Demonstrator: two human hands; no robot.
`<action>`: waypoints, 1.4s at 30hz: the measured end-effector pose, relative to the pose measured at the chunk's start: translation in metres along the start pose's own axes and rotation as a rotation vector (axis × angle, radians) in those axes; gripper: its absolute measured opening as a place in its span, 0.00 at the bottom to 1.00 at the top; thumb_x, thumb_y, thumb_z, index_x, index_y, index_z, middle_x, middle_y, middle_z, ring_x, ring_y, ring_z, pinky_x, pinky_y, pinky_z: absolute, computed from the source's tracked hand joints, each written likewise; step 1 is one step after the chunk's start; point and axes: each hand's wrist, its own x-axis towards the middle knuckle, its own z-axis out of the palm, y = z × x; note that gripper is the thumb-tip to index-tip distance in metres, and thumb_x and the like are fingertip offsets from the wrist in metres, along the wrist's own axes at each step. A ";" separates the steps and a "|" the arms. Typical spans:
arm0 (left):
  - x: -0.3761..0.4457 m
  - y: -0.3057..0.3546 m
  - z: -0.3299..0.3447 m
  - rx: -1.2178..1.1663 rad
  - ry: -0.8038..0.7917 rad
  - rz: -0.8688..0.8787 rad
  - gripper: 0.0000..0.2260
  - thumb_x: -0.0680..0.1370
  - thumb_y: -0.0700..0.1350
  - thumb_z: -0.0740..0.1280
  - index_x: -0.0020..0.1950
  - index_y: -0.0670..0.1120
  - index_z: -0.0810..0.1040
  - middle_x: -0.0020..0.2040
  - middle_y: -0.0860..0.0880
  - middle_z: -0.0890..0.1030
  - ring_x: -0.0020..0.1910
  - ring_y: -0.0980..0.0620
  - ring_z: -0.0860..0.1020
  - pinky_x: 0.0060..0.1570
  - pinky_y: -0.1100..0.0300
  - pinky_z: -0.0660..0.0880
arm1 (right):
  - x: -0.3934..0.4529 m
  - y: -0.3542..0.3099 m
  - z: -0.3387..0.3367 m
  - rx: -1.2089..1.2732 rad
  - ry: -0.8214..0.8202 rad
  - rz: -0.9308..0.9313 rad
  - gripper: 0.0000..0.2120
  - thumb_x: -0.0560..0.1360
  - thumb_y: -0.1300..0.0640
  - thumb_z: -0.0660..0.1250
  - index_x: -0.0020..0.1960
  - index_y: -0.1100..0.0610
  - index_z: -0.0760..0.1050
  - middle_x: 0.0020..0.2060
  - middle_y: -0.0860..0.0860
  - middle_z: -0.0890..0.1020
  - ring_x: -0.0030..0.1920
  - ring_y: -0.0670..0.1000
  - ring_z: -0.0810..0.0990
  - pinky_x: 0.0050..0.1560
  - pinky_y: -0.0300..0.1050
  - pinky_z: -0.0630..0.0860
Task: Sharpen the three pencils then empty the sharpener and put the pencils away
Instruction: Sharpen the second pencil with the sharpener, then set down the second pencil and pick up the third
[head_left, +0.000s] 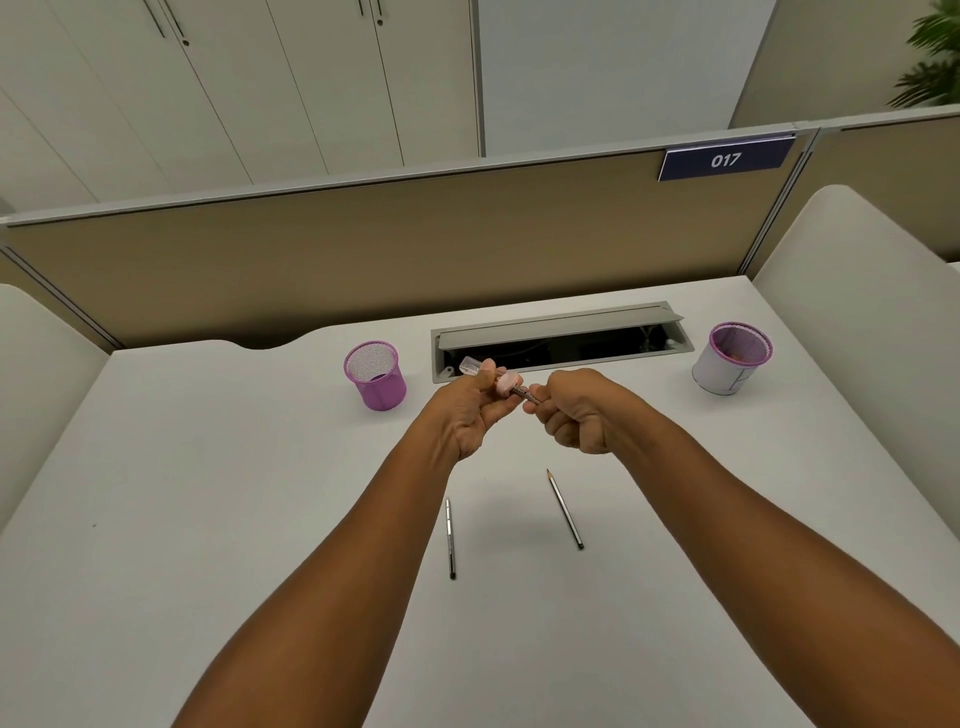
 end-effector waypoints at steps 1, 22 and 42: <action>0.000 -0.001 0.000 -0.001 0.004 0.002 0.15 0.81 0.43 0.62 0.65 0.36 0.73 0.56 0.37 0.79 0.47 0.43 0.81 0.58 0.50 0.76 | -0.001 0.001 0.000 -0.024 0.002 -0.013 0.18 0.82 0.56 0.53 0.44 0.63 0.76 0.25 0.50 0.68 0.22 0.44 0.59 0.19 0.34 0.56; 0.011 0.004 -0.015 -0.213 0.058 0.025 0.18 0.82 0.37 0.58 0.73 0.43 0.67 0.57 0.36 0.78 0.55 0.39 0.79 0.58 0.47 0.76 | 0.024 0.041 -0.015 -0.436 0.124 -0.437 0.09 0.80 0.51 0.61 0.48 0.55 0.74 0.41 0.49 0.77 0.39 0.47 0.72 0.38 0.40 0.70; 0.039 -0.049 -0.047 -0.279 0.105 -0.148 0.08 0.82 0.36 0.58 0.60 0.41 0.71 0.48 0.37 0.79 0.53 0.42 0.77 0.61 0.46 0.75 | 0.089 0.125 -0.039 -0.481 0.443 -0.242 0.08 0.72 0.58 0.64 0.49 0.54 0.80 0.45 0.50 0.80 0.37 0.51 0.80 0.32 0.42 0.77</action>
